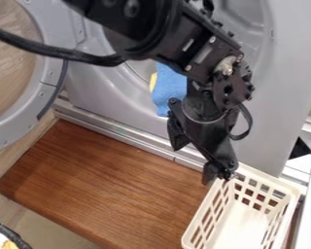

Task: Put the blue cloth in the basket

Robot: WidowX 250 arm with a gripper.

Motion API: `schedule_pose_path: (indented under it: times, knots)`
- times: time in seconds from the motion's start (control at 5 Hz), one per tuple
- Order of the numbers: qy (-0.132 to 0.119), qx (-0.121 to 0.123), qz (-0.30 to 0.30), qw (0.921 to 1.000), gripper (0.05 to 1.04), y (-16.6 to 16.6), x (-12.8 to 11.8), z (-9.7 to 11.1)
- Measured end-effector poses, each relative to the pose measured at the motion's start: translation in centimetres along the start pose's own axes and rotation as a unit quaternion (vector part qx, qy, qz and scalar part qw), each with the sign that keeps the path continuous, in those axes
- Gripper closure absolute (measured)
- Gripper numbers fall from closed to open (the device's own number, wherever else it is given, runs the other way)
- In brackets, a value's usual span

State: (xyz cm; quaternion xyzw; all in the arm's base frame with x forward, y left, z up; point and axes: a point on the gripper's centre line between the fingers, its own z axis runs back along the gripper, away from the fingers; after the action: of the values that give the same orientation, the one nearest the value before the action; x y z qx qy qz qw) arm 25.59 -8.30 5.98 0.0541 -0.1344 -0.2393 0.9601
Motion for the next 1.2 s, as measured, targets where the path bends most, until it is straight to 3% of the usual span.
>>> schedule_pose_path:
  times: [0.2,0.4,0.6,0.8,1.0,1.2]
  knots:
    - [0.008,-0.003,-0.002,1.0000,0.083,-0.2,-0.3,-0.4]
    - [-0.013,0.007,0.031,0.9994,0.083,2.8,0.3,-0.5]
    - [-0.062,0.025,0.041,0.9969,0.083,5.3,1.8,0.5]
    - [-0.110,0.021,0.064,0.9917,0.083,7.9,2.5,0.6]
    - [-0.179,-0.001,0.079,0.9807,0.083,9.4,4.4,1.1]
    - [-0.201,-0.015,0.086,0.9758,0.083,9.9,5.7,0.5]
